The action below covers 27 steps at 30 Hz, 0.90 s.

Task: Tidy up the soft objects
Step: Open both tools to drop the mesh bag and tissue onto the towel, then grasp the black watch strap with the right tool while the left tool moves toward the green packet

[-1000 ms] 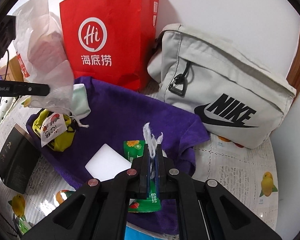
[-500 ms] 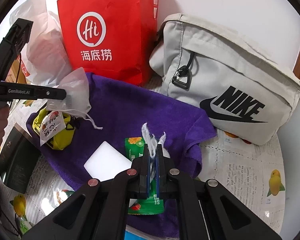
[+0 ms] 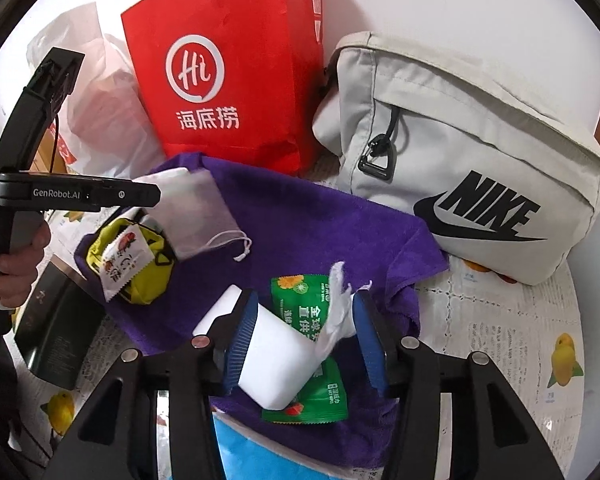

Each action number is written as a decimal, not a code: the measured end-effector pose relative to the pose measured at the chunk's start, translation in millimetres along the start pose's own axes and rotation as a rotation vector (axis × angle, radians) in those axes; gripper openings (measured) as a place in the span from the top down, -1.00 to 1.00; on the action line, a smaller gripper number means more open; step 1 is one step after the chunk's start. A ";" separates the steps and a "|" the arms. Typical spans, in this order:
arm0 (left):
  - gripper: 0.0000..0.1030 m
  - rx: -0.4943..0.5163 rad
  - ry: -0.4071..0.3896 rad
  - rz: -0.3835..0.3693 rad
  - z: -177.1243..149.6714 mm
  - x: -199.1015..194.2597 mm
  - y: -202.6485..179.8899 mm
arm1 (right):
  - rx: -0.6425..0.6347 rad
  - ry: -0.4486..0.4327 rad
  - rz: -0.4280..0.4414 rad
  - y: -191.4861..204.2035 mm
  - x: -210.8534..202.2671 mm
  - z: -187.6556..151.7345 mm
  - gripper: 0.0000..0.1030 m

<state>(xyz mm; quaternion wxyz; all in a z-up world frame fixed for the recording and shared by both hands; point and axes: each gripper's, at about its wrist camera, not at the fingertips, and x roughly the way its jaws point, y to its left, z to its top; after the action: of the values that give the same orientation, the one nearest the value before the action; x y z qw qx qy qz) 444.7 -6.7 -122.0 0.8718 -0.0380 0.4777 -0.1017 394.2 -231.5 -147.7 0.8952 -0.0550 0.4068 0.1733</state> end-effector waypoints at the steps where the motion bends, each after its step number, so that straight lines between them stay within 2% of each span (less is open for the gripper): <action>1: -0.27 0.000 -0.005 0.001 0.0 -3.1 0.0 | 0.001 0.000 -0.001 0.5 -1.7 0.5 0.03; 7: -0.32 -0.010 -0.027 0.025 -3.5 -28.5 2.5 | 0.000 -0.028 -0.013 4.0 -22.9 1.8 -0.02; 14: -0.32 -0.010 -0.061 0.033 -24.3 -71.3 2.7 | -0.001 -0.068 -0.024 16.4 -62.0 -5.0 -0.03; 19: -0.32 -0.011 -0.083 0.053 -50.2 -107.8 4.4 | 0.000 -0.089 -0.013 30.9 -95.1 -19.0 -0.03; 27: -0.32 -0.048 -0.093 0.071 -105.4 -157.4 13.1 | -0.013 -0.081 0.066 72.9 -132.8 -65.3 -0.03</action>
<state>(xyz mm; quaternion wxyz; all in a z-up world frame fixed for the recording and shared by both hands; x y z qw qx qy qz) 275.6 43.0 -51.3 0.8949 -0.0463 0.4401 -0.0574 241.2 -214.3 -88.6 0.9045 -0.0404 0.3705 0.2073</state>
